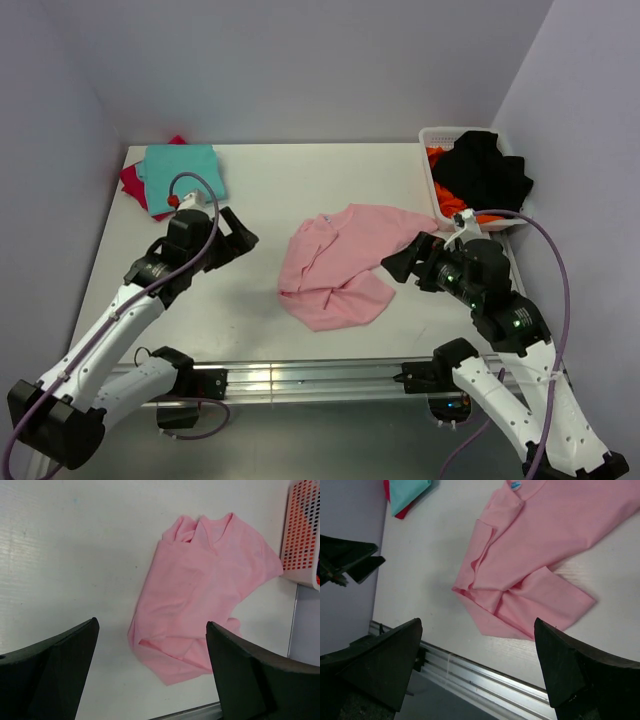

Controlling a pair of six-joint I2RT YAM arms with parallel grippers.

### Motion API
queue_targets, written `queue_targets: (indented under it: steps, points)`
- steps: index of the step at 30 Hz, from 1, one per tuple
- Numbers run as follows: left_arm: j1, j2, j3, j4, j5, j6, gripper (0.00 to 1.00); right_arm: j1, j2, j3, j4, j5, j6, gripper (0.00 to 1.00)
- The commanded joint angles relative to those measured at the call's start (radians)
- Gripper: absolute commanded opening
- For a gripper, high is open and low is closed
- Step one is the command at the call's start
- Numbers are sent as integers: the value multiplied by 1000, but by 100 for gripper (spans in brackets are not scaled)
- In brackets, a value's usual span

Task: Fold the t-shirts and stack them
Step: Flatten the tshirt out

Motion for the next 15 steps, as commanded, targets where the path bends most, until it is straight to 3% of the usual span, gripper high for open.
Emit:
queue_targets:
  steps: [1, 4, 5, 8, 9, 10, 11, 13, 15]
  points:
    - [-6, -46, 73, -61, 5, -31, 94, 4, -12, 76, -108, 85, -16, 100]
    - [-43, -14, 78, -91, 41, -33, 89, 3, 17, 50, -177, 155, -42, 100]
    - [-64, -8, 73, -87, 42, -33, 90, 3, 16, 26, -184, 172, 23, 100]
    - [-167, 20, 70, -90, 20, -37, 91, 1, -29, -193, -29, -24, 115, 99]
    - [-210, 52, 75, -114, 14, -43, 91, 0, -42, -227, -1, -54, 155, 89]
    - [-228, 75, 84, -134, 3, -49, 88, 3, -46, -249, 9, -55, 218, 85]
    - [-245, 98, 107, -159, -18, -56, 84, 4, -50, -249, -40, -31, 241, 84]
    - [-321, 142, 125, -223, -53, -79, 82, 8, -79, -213, -143, 157, 270, 85]
    - [-368, 133, 128, -240, -78, -112, 82, 4, -90, -160, -218, 182, 245, 87]
